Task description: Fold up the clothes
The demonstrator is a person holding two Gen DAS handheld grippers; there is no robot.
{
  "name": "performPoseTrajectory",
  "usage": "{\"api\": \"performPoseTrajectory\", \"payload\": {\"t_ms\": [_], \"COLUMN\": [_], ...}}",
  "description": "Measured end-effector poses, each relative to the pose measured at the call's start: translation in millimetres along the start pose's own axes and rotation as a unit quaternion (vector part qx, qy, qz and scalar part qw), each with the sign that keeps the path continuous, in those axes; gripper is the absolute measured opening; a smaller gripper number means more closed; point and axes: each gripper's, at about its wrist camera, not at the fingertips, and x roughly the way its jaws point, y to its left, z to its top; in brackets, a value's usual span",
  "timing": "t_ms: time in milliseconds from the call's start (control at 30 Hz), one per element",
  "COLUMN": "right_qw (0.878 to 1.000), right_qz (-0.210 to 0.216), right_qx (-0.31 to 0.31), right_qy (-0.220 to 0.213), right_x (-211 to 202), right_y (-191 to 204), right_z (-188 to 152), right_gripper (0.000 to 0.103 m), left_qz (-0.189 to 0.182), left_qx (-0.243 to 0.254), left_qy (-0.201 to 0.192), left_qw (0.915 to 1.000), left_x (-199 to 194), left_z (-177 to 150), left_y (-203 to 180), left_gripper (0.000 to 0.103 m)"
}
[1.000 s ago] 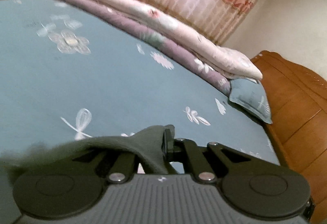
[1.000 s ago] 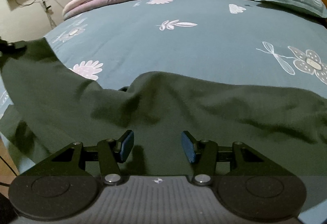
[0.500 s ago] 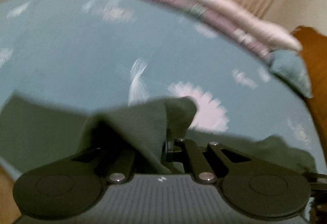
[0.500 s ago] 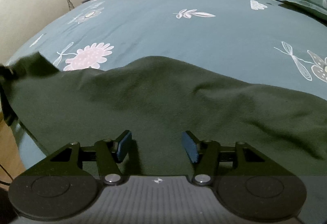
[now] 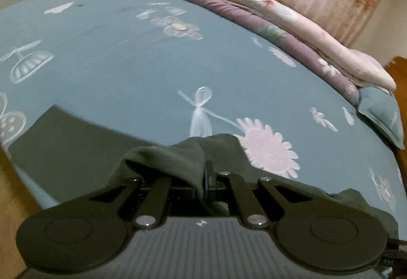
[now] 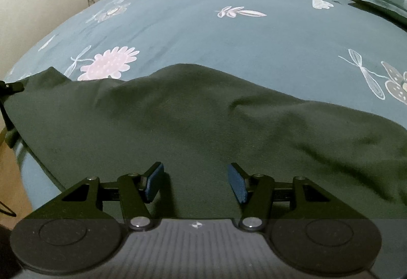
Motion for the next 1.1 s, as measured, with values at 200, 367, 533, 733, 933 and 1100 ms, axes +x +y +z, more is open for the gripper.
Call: {"api": "performPoseTrajectory", "payload": {"t_ms": [200,367,533,733,933,1100], "right_qw": [1.000,0.998,0.997,0.996,0.996,0.996], "right_qz": [0.000,-0.011,-0.023,-0.034,-0.045,-0.058], "right_qx": [-0.017,-0.045,-0.062,-0.076,-0.072,-0.072], "right_qy": [0.024,0.047,0.042,0.031,0.022,0.018], "right_x": [1,5,2,4,5,12], "right_y": [0,8,26,68,113,159], "right_z": [6,16,29,39,51,62], "right_gripper": [0.062,0.062,0.063,0.063,0.063,0.063], "left_qz": [-0.016,-0.063,-0.121,-0.067,-0.166,-0.233], "left_qx": [-0.033,-0.058,-0.086,0.038,0.105,0.103], "left_qy": [0.077,0.092,0.080,0.072,0.087,0.068], "left_qw": [0.9963,0.9921,0.9858,0.9944,0.9766,0.9646], "left_x": [14,4,-24,-29,-33,-16], "left_z": [-16,-29,-26,-9,18,50], "left_y": [16,33,63,84,120,157], "left_gripper": [0.007,0.035,0.049,0.055,0.055,0.055]}}
